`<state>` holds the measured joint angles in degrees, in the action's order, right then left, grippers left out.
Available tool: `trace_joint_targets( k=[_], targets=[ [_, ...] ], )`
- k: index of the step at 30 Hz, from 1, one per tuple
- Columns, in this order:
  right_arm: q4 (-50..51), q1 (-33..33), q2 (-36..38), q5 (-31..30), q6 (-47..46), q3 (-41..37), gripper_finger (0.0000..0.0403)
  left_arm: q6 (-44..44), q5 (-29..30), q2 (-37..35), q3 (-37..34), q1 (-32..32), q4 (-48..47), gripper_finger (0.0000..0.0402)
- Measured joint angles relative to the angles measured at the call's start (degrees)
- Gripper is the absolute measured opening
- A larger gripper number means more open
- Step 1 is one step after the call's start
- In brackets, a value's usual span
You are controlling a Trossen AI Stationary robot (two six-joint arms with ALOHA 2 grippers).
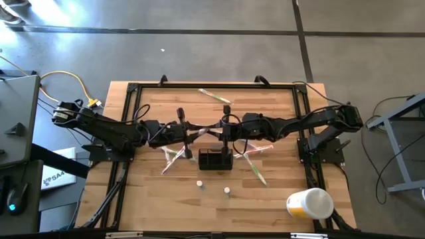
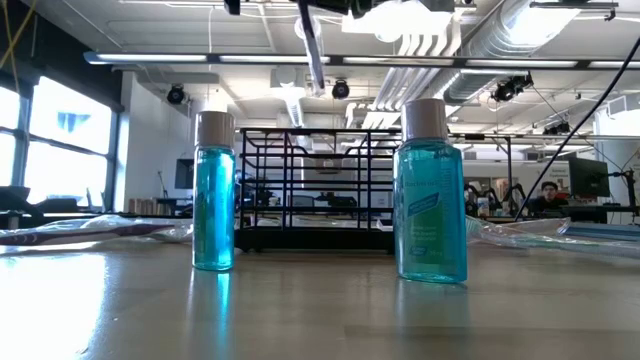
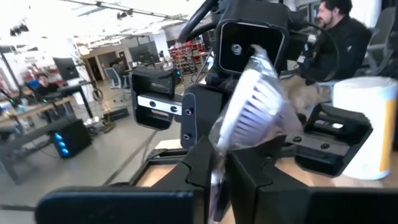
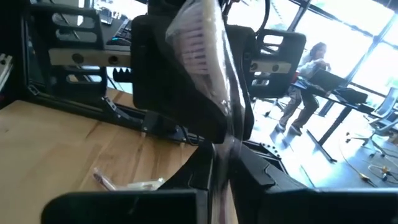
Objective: Pick & Place toothbrushing station
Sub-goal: Put the violet toothbrush into the wire organizer
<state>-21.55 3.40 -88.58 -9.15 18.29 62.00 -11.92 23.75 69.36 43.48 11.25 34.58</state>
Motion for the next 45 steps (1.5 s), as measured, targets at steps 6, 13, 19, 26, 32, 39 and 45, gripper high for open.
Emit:
trace_joint_targets(
  k=[6,13,19,26,32,39,45],
  targets=[
    [-0.3,-0.1,0.0,-0.5,0.3,0.0,0.0020,2.2,2.6,0.0,0.0,0.0,1.3,0.0080],
    [-0.2,-0.1,0.0,-2.3,0.3,0.0,0.0020,2.1,-0.8,0.0,0.0,0.6,0.2,0.0128],
    [-0.1,-0.1,0.4,-3.1,0.4,0.0,0.0020,1.7,0.2,-0.5,0.0,0.9,-0.2,0.0156],
    [2.5,0.7,3.2,-8.0,0.7,0.0,0.0020,0.7,4.3,-3.3,0.0,0.8,0.0,0.0160],
    [8.7,2.3,7.0,-10.4,1.1,0.0,0.0020,-3.4,9.9,-6.3,0.0,0.8,-6.2,0.0160],
    [21.7,1.8,16.1,-5.1,-6.7,-0.1,0.0020,-1.8,16.9,-11.5,0.0,0.7,-20.6,0.0160],
    [26.7,-0.6,25.7,-2.9,-12.3,-3.5,0.0020,0.9,18.4,-17.7,0.0,0.7,-30.1,0.0159]
  ],
)
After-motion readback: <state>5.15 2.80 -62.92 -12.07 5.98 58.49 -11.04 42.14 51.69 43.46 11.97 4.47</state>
